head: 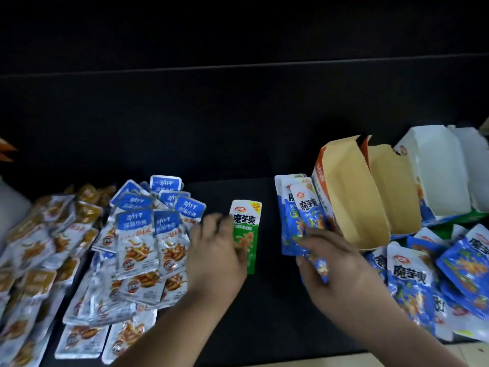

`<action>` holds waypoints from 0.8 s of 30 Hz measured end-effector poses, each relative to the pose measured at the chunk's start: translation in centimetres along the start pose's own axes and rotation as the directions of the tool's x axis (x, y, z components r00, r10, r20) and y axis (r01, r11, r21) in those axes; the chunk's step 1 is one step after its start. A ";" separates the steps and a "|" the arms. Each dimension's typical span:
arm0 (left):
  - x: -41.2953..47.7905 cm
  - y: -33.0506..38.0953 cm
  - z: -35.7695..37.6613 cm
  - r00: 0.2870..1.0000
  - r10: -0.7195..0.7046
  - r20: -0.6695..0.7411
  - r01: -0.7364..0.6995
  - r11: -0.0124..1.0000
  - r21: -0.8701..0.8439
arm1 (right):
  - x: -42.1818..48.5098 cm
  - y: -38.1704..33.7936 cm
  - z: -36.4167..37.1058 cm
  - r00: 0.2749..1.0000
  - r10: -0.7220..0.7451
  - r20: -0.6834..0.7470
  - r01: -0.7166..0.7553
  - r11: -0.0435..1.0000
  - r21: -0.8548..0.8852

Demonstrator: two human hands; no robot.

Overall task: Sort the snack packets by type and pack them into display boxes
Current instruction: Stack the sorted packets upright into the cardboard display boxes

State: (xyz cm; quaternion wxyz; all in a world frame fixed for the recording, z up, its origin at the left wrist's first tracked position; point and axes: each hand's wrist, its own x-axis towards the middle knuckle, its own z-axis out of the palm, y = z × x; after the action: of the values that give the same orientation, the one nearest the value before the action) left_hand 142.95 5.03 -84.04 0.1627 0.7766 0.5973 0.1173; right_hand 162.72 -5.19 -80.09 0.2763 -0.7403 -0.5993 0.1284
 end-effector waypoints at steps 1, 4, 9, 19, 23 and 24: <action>-0.8 0.0 0.1 0.993 0.116 0.002 -0.116 0.993 0.008 | 0.5 0.0 0.6 0.997 -0.058 0.055 0.063 0.994 -0.094; -2.8 -0.5 1.3 0.958 0.276 0.077 -0.276 0.961 -0.009 | 2.3 -0.8 2.5 0.949 -0.065 0.308 0.172 0.926 -0.336; -2.6 -0.7 2.5 0.953 0.287 0.097 -0.296 0.949 0.104 | 3.2 -0.9 3.2 0.917 0.046 0.396 0.134 0.900 -0.416; 0.5 0.0 1.8 0.953 0.231 0.199 -0.235 0.972 0.001 | 2.3 0.3 3.6 0.979 -0.118 0.163 0.145 0.976 -0.160; 0.9 0.9 1.1 0.954 0.234 0.190 -0.224 0.972 -0.072 | 0.0 0.4 2.2 0.994 -0.094 -0.058 0.097 0.995 0.040; 0.6 1.7 0.9 0.959 0.250 0.135 -0.240 0.967 -0.085 | -0.6 0.5 1.3 0.994 -0.048 -0.095 0.058 0.993 0.102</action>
State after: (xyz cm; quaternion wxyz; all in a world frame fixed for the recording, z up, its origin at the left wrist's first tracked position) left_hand 144.96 5.10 -84.21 0.2161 0.8449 0.4790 0.1003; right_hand 162.25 -5.51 -81.52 0.3453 -0.7136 -0.5980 0.1180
